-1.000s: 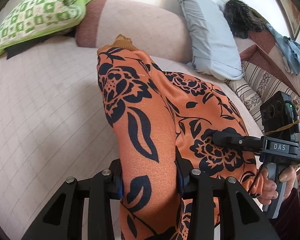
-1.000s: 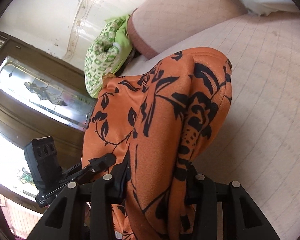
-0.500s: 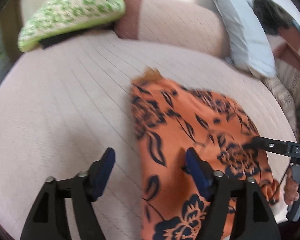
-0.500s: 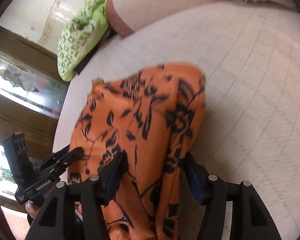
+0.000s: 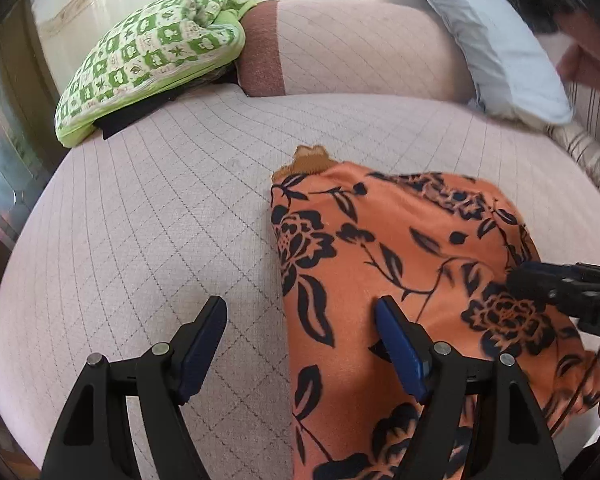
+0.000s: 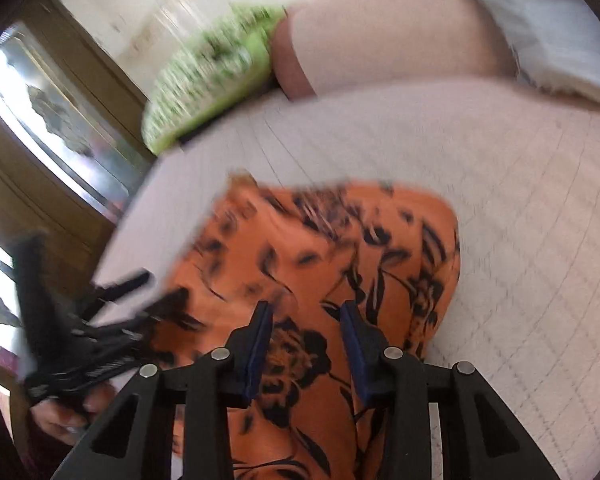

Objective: Fold small clothes

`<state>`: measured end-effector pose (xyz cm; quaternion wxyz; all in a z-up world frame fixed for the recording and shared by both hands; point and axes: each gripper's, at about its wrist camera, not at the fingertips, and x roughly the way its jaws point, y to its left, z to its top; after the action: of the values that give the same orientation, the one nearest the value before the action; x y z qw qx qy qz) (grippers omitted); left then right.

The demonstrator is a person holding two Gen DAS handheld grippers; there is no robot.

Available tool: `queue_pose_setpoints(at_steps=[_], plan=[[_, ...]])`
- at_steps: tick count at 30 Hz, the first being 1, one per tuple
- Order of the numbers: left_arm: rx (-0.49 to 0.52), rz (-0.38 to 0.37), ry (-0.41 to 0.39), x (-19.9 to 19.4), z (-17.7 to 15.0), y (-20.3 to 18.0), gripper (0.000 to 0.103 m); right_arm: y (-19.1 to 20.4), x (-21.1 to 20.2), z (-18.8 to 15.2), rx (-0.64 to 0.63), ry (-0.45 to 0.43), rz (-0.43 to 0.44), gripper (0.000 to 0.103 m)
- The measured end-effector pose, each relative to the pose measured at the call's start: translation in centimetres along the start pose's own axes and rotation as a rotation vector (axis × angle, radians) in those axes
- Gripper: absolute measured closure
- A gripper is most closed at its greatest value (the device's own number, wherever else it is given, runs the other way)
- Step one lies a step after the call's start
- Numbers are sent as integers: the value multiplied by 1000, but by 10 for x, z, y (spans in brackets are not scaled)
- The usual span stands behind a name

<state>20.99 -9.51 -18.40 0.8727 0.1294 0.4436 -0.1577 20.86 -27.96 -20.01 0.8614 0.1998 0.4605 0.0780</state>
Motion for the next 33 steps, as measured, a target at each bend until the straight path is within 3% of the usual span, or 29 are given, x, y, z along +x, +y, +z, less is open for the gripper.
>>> queue_pose_setpoints(at_steps=[2, 18, 23, 24, 25, 26, 33], plan=[[3, 8, 6, 5, -2, 0, 24, -9, 14, -3, 17, 36, -24, 67], [-10, 81, -21, 10, -9, -5, 16, -1, 31, 3, -13, 1, -30, 64], [-19, 109, -27, -10, -19, -14, 16, 4, 6, -6, 2, -46, -38, 63], [-28, 115, -30, -14, -21, -14, 16, 5, -3, -9, 7, -66, -36, 59], [-43, 115, -28, -20, -24, -15, 16, 6, -12, -12, 12, -90, -33, 43], [-56, 111, -27, -26, -27, -15, 16, 6, -23, -16, 22, -125, -38, 38], [-52, 135, -86, -79, -46, -20, 16, -9, -92, -47, 108, -298, -66, 38]])
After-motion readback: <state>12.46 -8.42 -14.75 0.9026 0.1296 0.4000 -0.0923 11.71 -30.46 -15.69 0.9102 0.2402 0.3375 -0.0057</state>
